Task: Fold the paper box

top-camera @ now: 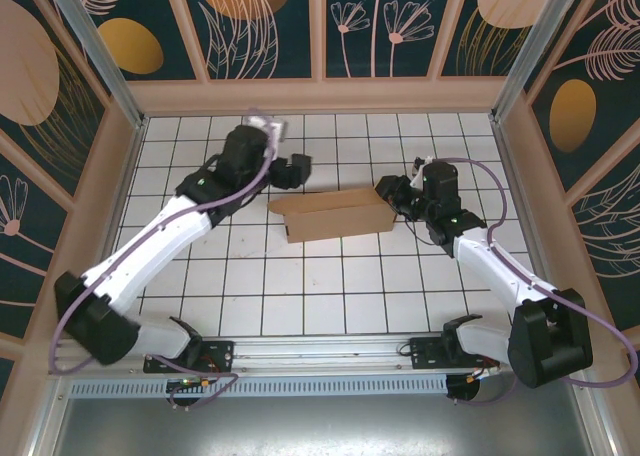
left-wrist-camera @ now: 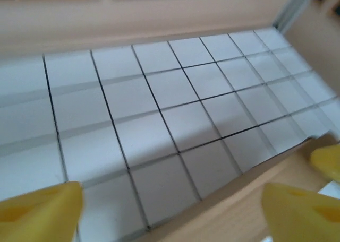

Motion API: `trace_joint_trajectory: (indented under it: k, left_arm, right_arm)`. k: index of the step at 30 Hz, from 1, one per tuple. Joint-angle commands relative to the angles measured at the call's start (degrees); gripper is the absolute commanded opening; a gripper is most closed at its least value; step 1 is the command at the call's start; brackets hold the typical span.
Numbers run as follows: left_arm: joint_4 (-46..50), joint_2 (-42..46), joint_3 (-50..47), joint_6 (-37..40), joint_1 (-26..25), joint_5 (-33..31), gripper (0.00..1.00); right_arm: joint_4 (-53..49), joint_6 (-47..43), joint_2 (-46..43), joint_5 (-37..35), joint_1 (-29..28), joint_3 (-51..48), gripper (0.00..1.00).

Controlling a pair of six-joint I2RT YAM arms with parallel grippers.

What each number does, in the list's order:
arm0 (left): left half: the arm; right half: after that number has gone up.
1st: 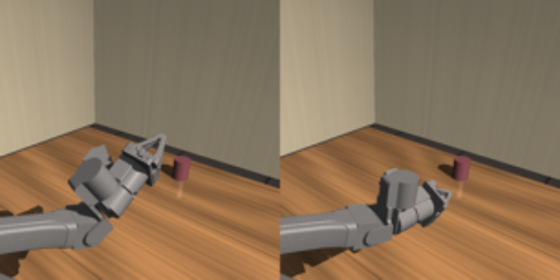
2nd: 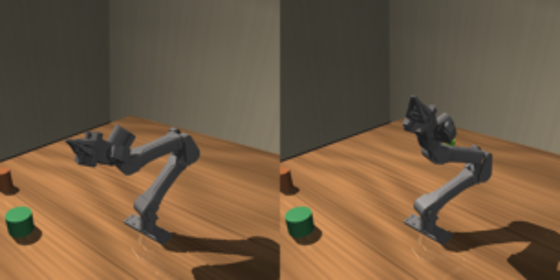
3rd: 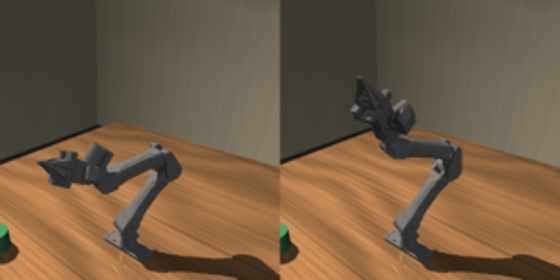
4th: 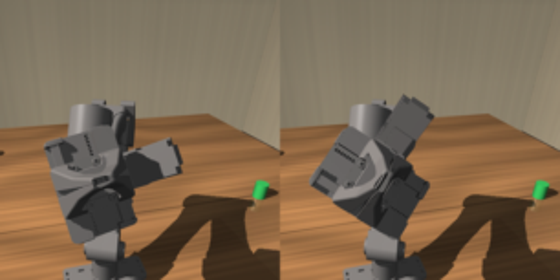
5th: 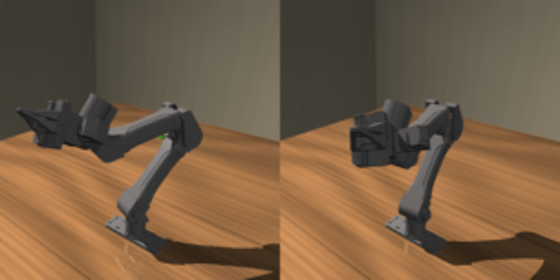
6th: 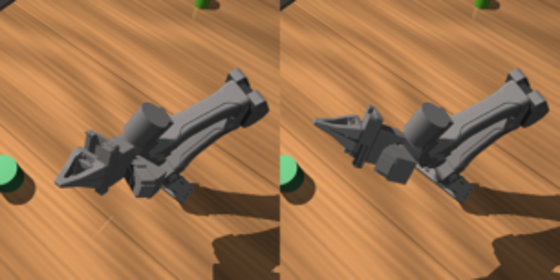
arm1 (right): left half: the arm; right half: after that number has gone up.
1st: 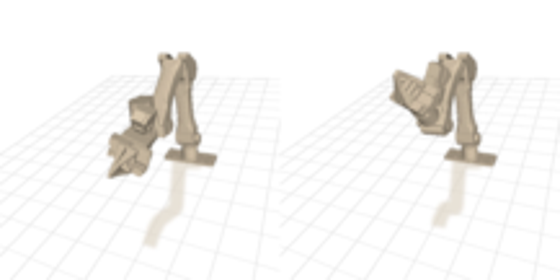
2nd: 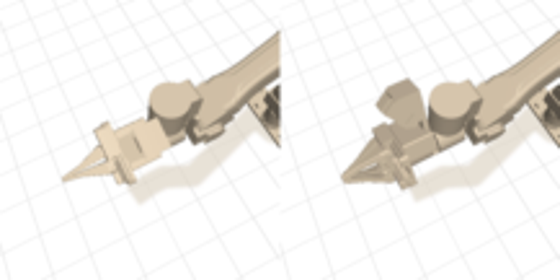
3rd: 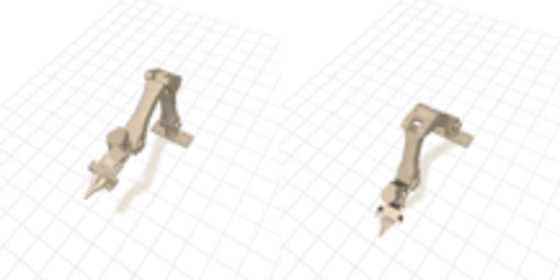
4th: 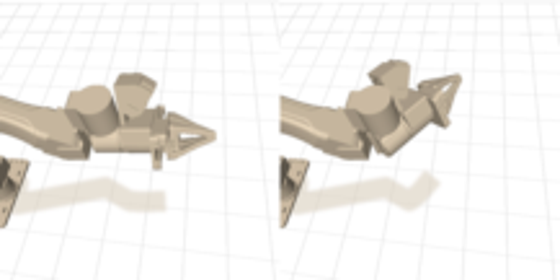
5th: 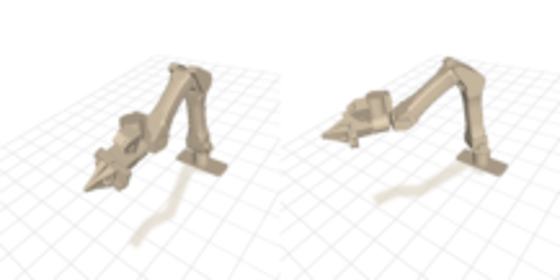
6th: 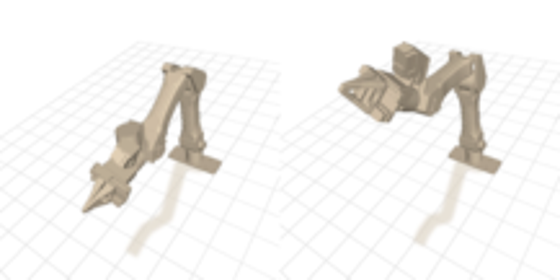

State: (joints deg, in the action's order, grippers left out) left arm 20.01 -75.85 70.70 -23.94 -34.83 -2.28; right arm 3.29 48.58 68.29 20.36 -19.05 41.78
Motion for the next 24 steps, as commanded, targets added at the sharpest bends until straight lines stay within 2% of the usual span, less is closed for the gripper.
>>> trace_joint_trajectory:
  k: [1, 2, 3, 4, 7, 10, 18, 24]
  left_arm:
    - [-10.8, 6.5, -9.5, -19.3, 3.5, 9.2, 0.39]
    - [-9.8, 7.3, -10.5, -20.5, 4.5, 8.7, 0.17]
    - [-9.5, 8.1, -11.5, -20.8, 5.2, 8.8, 0.04]
    - [-9.9, 9.5, -13.4, -21.6, 5.8, 8.6, 0.0]
    - [-12.2, 14.2, -19.5, -24.0, 7.6, 9.3, 0.0]
    - [-11.9, 15.3, -22.5, -25.7, 8.2, 10.1, 0.0]
    - [-12.0, 11.6, -23.8, -25.5, 8.8, 8.7, 0.0]
    - [-15.3, 7.8, -23.7, -27.5, 9.2, 13.2, 0.0]
  right_arm:
    - [-5.8, -1.1, 1.0, -3.5, -0.5, -3.2, 0.24]
    - [-5.8, -1.2, 1.1, -3.3, -0.6, -3.2, 0.24]
    - [-5.8, -1.5, 1.1, -3.3, -0.8, -3.2, 0.24]
    - [-5.7, -1.7, 1.0, -3.2, -0.8, -3.2, 0.24]
    - [-5.8, -2.4, 0.5, -3.6, -0.9, -3.5, 0.24]
    - [-5.7, -2.6, 0.4, -3.5, -1.0, -3.6, 0.24]
    - [-6.7, -3.5, 0.7, -3.2, -1.2, -3.2, 0.24]
    - [-6.5, -3.5, 0.7, -3.2, -1.2, -3.5, 0.24]
